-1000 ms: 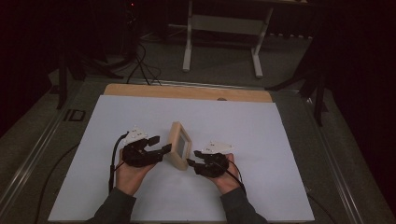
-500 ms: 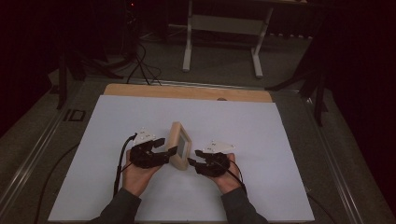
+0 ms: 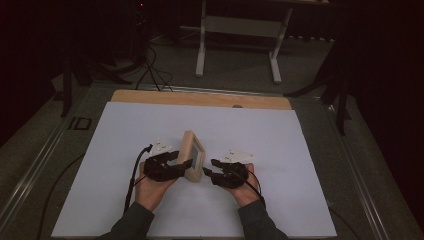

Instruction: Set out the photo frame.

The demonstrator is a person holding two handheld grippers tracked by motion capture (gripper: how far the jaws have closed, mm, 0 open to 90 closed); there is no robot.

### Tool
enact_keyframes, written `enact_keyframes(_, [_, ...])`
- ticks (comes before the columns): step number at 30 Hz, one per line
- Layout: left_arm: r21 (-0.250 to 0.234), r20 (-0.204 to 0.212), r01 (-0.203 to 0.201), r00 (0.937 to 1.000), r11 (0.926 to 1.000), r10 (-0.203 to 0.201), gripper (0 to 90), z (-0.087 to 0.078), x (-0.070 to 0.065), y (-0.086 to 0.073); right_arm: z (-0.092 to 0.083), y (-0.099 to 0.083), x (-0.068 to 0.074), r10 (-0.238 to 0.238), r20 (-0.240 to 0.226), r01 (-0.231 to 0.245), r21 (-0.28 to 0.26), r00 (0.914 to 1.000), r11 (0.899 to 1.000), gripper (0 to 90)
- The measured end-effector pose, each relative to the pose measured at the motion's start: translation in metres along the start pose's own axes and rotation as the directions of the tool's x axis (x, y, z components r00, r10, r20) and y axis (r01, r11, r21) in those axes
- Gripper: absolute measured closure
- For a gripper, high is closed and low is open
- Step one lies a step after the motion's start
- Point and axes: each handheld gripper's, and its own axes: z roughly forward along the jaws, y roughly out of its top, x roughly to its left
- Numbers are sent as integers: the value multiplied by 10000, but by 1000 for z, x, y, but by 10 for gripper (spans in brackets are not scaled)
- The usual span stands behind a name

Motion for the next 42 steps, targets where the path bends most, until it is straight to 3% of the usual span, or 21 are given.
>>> enact_keyframes(5, [92,107,13,9999,10000,-14,450,2,0,-1,0,0,-1,20,9,-20,-63,10000,10000,536])
enact_keyframes(42, [301,368,374,9986,9988,-385,561,-5,12,0,-11,2,-12,399,282,-388,-399,9988,9985,516])
